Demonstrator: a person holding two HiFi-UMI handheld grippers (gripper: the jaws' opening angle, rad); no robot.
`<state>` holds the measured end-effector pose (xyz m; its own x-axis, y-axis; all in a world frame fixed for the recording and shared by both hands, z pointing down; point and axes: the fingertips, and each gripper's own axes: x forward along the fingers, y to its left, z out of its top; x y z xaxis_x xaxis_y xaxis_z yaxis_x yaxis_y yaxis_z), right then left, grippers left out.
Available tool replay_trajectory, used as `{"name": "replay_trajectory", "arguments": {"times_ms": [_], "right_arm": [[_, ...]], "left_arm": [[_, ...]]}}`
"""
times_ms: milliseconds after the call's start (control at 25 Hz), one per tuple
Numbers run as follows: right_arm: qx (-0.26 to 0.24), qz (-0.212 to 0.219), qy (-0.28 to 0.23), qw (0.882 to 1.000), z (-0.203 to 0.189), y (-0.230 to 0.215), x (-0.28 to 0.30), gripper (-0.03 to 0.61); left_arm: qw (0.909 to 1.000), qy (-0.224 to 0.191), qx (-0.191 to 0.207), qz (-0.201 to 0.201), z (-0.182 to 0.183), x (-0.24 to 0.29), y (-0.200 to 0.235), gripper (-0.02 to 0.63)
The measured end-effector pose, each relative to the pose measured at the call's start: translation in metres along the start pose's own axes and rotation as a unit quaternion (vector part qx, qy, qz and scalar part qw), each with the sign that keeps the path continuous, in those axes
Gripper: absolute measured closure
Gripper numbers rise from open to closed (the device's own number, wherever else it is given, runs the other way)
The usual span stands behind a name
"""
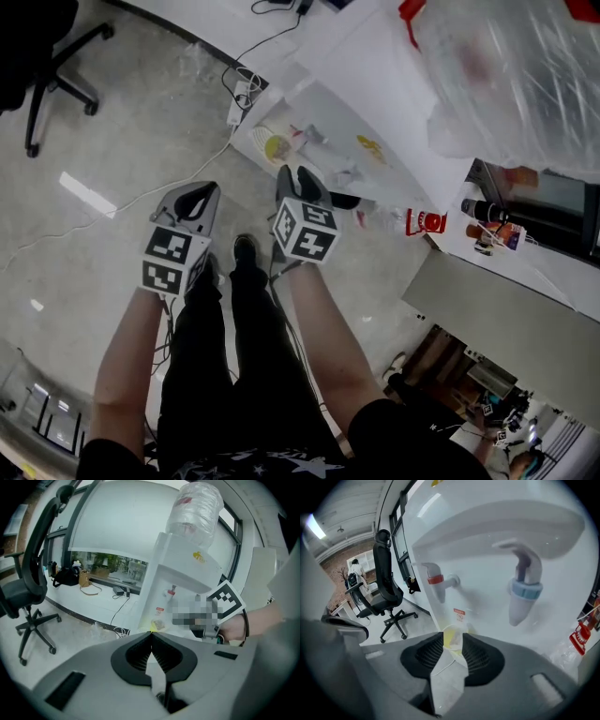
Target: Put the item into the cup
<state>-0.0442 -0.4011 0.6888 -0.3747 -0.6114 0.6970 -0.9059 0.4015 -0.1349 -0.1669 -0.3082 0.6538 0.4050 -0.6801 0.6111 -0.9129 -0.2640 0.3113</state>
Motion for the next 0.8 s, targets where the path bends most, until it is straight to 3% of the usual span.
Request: {"name": "replay_trajectory", "arguments": {"times_ms": [440,800], "right_arm": [[0.070,-0.012,-0.005,0.997,0.022,0.032,-0.088,0.454],[0.077,0.023,0.012,0.997,0.027,0.060,-0.172,0.463]], "left_arm": [[0.9992,0.000,0.028,-0.027,0.029,-0.076,-0.035,0.607],[0.9997,-0.004,-0.001,-0.026,0.044,-0.149,-0.056,0.607]]}}
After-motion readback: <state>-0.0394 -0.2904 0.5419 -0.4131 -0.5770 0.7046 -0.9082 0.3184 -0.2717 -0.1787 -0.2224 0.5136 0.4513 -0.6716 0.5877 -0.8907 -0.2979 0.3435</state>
